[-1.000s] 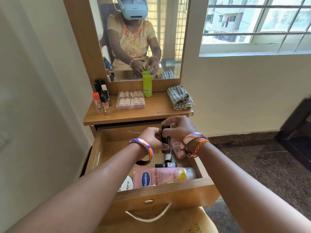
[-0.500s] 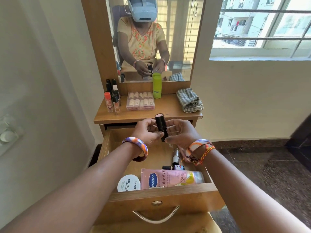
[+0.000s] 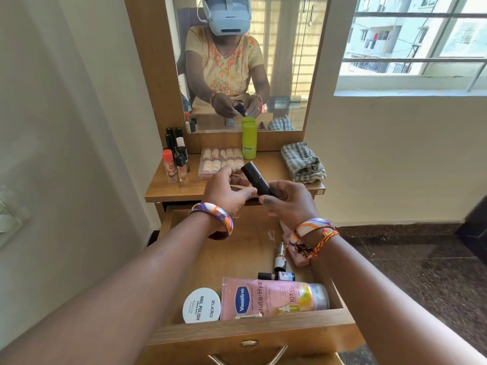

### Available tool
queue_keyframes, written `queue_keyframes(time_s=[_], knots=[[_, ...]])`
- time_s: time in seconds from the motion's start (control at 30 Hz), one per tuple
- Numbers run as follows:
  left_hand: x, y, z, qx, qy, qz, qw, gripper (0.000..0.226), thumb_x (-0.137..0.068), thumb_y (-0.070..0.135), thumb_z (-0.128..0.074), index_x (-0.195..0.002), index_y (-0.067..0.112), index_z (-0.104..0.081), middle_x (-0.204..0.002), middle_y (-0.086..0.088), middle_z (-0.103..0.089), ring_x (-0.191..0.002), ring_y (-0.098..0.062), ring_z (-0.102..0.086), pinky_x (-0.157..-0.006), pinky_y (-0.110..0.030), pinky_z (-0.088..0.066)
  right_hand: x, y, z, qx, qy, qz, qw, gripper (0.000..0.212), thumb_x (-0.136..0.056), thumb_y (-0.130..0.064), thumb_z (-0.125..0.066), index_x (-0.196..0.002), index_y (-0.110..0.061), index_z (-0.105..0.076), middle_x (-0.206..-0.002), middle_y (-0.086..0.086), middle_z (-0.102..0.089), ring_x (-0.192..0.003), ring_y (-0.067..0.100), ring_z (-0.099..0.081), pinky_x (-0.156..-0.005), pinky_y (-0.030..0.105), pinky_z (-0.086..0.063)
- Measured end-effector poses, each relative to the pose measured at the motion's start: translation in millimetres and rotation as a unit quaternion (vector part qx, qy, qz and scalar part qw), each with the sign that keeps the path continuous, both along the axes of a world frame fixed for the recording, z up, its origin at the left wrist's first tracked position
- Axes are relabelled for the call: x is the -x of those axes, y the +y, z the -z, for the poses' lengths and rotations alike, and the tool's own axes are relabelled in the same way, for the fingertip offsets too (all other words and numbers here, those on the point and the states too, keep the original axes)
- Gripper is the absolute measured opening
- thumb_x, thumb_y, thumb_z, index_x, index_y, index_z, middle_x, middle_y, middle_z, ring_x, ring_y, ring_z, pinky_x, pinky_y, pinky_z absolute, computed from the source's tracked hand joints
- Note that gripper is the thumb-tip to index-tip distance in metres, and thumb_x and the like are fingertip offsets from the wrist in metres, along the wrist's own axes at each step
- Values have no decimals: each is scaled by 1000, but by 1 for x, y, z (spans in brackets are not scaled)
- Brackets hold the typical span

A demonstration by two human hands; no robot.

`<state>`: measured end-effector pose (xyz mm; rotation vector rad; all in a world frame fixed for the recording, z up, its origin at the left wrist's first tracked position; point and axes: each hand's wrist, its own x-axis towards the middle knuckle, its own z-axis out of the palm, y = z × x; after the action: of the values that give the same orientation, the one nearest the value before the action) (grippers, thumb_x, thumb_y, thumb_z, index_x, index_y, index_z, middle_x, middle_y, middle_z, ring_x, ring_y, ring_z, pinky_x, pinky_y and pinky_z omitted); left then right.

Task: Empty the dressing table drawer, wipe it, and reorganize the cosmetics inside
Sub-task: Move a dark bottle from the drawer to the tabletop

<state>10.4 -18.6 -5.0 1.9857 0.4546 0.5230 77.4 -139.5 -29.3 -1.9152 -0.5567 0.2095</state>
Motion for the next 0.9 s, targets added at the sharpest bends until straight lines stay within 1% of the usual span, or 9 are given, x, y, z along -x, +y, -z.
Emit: queue_keyframes(time_s=[0.07,0.1,0.2,0.3,0.4,0.5,0.63,0.77,0.9], knots=[[-7,7,-1,-11,4,-6,1000,35,-78,3,-71,-106,15,-53,-98,-5,-63,-95,-23,-63,-87,-42,-55,-7,3,-5,14,-21,18,1000,28,-83,-19,-67,-111,-15,-67,-93,1,-67,-85,17,-63,-83,36,-55],[-10,11,-1,-22,6,-9,1000,37,-79,3,-71,-110,12,-54,-99,-6,-63,-95,-22,-63,-87,-39,-54,-11,4,-7,17,-31,26,999,27,-84,-20,-67,-110,-14,-67,-91,0,-65,-83,15,-61,-81,33,-54],[-22,19,-2,-72,9,-12,997,43,-80,3,-70,-119,6,-53,-99,-4,-63,-92,-19,-63,-83,-26,-51,-22,10,-17,26,-60,59,996,23,-84,-23,-65,-104,-11,-69,-81,2,-62,-77,18,-59,-66,26,-49],[-32,24,-2,-125,14,2,992,43,-79,4,-69,-119,6,-55,-97,-4,-63,-90,-20,-64,-81,-24,-50,-33,19,-26,51,-91,86,991,22,-84,-24,-63,-99,-9,-68,-81,6,-62,-78,24,-60,-67,28,-46],[-39,27,-1,-218,37,14,975,42,-81,7,-68,-121,10,-57,-108,-6,-65,-99,-19,-62,-85,-24,-47,-44,32,-38,126,-137,89,978,20,-85,-26,-60,-92,-7,-62,-82,6,-56,-79,23,-51,-59,27,-34],[-45,31,0,-284,60,15,957,40,-84,8,-63,-123,14,-57,-123,-6,-62,-113,-21,-57,-93,-26,-43,-56,47,-48,188,-158,71,967,16,-86,-25,-58,-90,-10,-57,-95,13,-60,-88,28,-52,-67,27,-34],[-52,39,0,-327,88,6,941,40,-87,13,-60,-126,18,-54,-130,-5,-57,-119,-23,-52,-96,-32,-42,-68,64,-48,210,-159,56,963,27,-88,-24,-57,-107,-6,-59,-114,16,-60,-103,33,-56,-74,29,-38],[-58,50,1,-340,123,-9,932,42,-86,11,-59,-127,16,-53,-129,-8,-56,-117,-26,-53,-92,-35,-48,-76,79,-36,198,-131,76,968,34,-84,-24,-61,-113,-6,-55,-117,17,-58,-106,34,-56,-81,33,-43],[-65,56,-1,-348,142,-4,927,40,-85,10,-54,-125,13,-52,-128,-11,-53,-118,-29,-49,-93,-36,-44,-79,85,-17,197,-79,96,972,38,-79,-19,-67,-114,-8,-58,-115,15,-62,-107,33,-58,-87,36,-47]])
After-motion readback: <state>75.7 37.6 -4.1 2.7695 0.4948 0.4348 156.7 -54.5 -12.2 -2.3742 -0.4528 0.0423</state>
